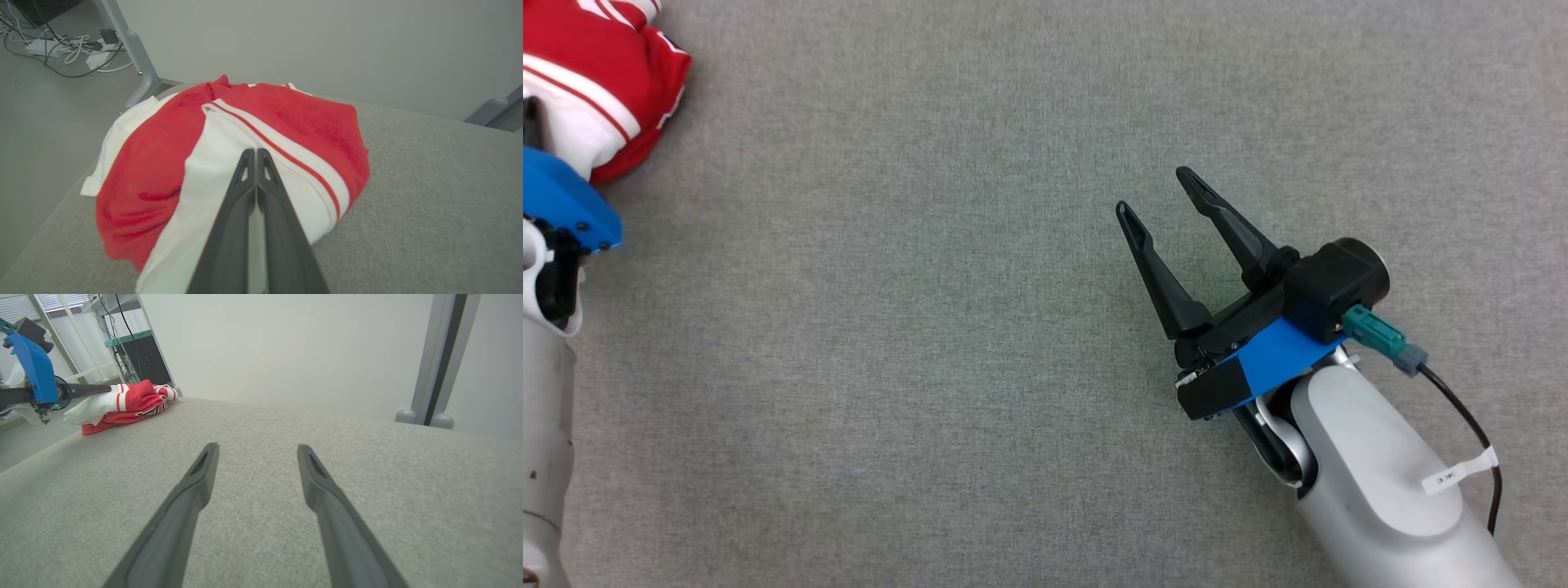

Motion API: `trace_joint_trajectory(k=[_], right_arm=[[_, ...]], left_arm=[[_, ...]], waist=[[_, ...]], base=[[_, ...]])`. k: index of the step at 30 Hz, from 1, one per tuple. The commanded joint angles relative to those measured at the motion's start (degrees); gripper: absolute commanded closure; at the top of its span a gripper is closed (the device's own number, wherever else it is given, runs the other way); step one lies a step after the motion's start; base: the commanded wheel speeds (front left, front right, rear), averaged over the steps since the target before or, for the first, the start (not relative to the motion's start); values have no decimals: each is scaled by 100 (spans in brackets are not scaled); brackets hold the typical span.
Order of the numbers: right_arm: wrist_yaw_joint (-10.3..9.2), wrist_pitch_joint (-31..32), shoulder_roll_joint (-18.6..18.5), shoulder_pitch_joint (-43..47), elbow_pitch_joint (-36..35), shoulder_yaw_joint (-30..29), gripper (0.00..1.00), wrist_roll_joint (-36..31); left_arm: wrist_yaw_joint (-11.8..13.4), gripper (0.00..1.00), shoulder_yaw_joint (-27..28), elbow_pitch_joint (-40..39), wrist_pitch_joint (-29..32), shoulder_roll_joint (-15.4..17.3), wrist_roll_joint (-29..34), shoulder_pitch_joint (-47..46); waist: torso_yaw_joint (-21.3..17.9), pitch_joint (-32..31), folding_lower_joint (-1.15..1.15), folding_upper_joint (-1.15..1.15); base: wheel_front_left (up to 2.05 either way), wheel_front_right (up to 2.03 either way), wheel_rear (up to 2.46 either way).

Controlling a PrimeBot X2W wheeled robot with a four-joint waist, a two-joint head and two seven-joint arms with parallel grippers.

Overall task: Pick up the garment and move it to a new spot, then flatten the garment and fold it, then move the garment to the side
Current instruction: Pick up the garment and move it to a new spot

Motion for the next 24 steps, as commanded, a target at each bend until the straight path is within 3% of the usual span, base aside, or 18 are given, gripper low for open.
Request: trace_joint_trajectory(k=[1, 14, 24], right_arm=[[0, -18, 31, 123, 28, -39, 0, 22], [0, -19, 164, 556, 211, -392, 0, 25], [0, -18, 316, 1062, 250, -956, 0, 50]], left_arm=[[-52, 100, -94, -76, -91, -39, 23, -102], [-90, 100, -1015, -1347, -955, -225, -177, -253], [-92, 100, -1977, -2521, -1025, -1104, -526, 18]], waist=[[-29, -104, 0, 0], [-152, -844, 0, 0], [-581, -1264, 0, 0]], base=[[0, 0, 0], [0, 0, 0], [0, 0, 0]])
